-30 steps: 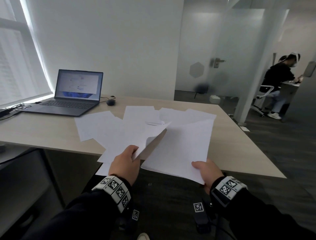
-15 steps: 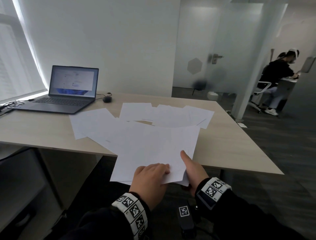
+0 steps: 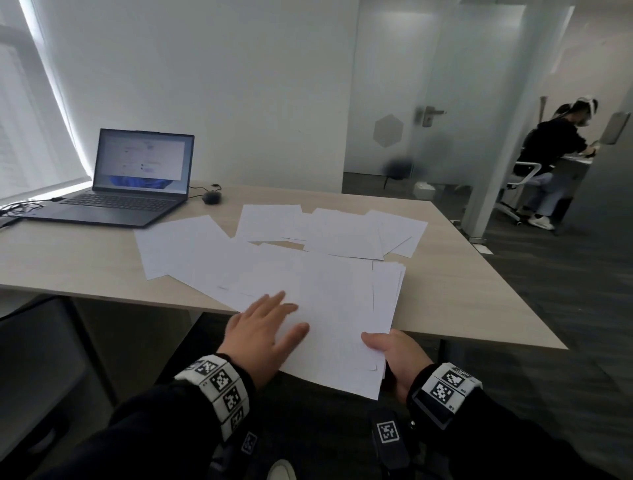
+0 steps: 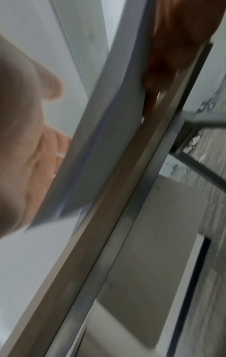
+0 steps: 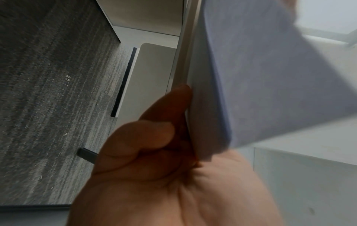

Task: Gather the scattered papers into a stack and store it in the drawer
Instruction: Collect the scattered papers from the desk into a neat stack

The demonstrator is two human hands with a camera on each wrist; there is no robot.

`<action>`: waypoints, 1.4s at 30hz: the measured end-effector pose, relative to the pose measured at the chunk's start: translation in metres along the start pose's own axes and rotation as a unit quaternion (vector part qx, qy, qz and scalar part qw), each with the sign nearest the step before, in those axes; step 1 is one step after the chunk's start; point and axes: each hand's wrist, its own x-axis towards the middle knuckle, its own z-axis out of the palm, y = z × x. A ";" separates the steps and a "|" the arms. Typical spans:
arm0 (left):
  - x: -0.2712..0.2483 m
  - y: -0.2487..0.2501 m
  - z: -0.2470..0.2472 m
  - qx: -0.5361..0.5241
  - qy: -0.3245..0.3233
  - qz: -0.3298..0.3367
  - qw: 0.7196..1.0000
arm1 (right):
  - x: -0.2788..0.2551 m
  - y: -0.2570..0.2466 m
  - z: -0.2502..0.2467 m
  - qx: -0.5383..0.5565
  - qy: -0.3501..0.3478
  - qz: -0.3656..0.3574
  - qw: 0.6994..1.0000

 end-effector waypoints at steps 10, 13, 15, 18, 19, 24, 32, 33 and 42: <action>0.008 -0.004 0.005 0.078 -0.095 -0.024 0.992 | 0.001 -0.004 0.000 -0.029 -0.025 0.052 0.998; 0.016 -0.006 0.003 0.071 -0.083 -0.025 0.994 | 0.002 -0.006 -0.001 -0.061 -0.025 0.045 0.997; 0.023 -0.014 0.002 0.067 -0.076 -0.048 0.994 | 0.002 -0.007 -0.006 -0.083 -0.028 0.041 0.995; 0.029 -0.029 -0.002 0.078 -0.091 -0.062 0.991 | 0.008 -0.007 -0.021 -0.113 -0.019 0.029 0.993; 0.030 -0.033 -0.004 0.083 -0.098 -0.059 0.990 | 0.009 -0.008 -0.025 -0.117 -0.017 0.027 0.993; 0.029 -0.040 -0.011 0.136 -0.066 -0.069 0.986 | 0.003 -0.021 -0.038 -0.126 0.042 0.012 0.991; 0.028 -0.077 -0.023 0.161 0.010 -0.043 0.986 | 0.001 -0.017 -0.059 -0.141 0.025 0.003 0.990; 0.028 -0.081 -0.025 0.158 0.021 -0.042 0.986 | 0.001 -0.017 -0.061 -0.139 0.018 0.002 0.990; 0.028 -0.090 -0.034 0.054 0.121 -0.084 0.988 | -0.002 -0.017 -0.057 -0.124 -0.017 0.004 0.992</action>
